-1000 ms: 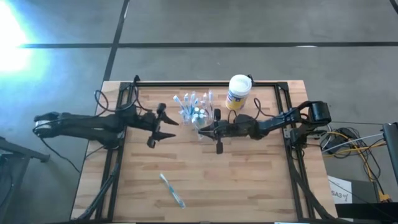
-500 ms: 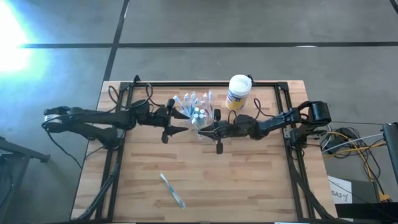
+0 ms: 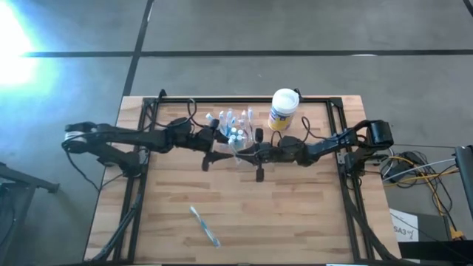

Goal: Pick & Place toothbrushing station
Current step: Put the blue toothbrush into the transparent organizer

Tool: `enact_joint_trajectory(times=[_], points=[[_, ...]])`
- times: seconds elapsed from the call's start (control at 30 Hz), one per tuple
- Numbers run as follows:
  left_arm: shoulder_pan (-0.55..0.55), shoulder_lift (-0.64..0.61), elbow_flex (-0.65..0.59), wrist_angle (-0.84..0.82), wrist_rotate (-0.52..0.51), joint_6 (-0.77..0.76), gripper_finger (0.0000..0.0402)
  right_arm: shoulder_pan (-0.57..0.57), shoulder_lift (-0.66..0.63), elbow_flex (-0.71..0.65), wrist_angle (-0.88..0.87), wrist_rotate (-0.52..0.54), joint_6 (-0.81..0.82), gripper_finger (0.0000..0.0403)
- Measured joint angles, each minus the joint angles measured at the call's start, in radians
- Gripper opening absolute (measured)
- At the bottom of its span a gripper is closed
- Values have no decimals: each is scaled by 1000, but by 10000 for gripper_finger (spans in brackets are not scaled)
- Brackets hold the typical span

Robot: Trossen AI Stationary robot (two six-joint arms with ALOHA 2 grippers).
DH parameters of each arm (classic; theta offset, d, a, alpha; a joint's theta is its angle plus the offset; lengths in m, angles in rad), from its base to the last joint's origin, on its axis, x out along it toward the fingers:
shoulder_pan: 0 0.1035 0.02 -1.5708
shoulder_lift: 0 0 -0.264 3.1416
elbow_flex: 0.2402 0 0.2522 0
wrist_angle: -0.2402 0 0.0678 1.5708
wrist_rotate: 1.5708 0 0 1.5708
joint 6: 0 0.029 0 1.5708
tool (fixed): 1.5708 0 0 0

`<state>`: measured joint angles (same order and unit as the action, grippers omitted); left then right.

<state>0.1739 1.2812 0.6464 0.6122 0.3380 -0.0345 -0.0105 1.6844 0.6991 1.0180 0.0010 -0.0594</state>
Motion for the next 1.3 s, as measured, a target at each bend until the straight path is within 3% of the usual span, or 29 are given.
enact_joint_trajectory(times=[0.5,0.67,0.87,1.03,1.13,1.3], points=[[-31,55,47,29,12,-2,220,1,0,0,4,2,0,23],[-45,55,43,78,1,-18,157,9,0,0,8,2,-2,23],[-61,55,41,79,-13,0,28,11,0,0,12,-4,0,23],[-66,55,41,77,-28,3,27,18,0,0,11,-4,13,25],[-67,55,41,69,-39,-6,25,26,0,0,9,1,35,46],[-68,43,40,14,-39,11,25,27,-7,0,7,3,65,127]])
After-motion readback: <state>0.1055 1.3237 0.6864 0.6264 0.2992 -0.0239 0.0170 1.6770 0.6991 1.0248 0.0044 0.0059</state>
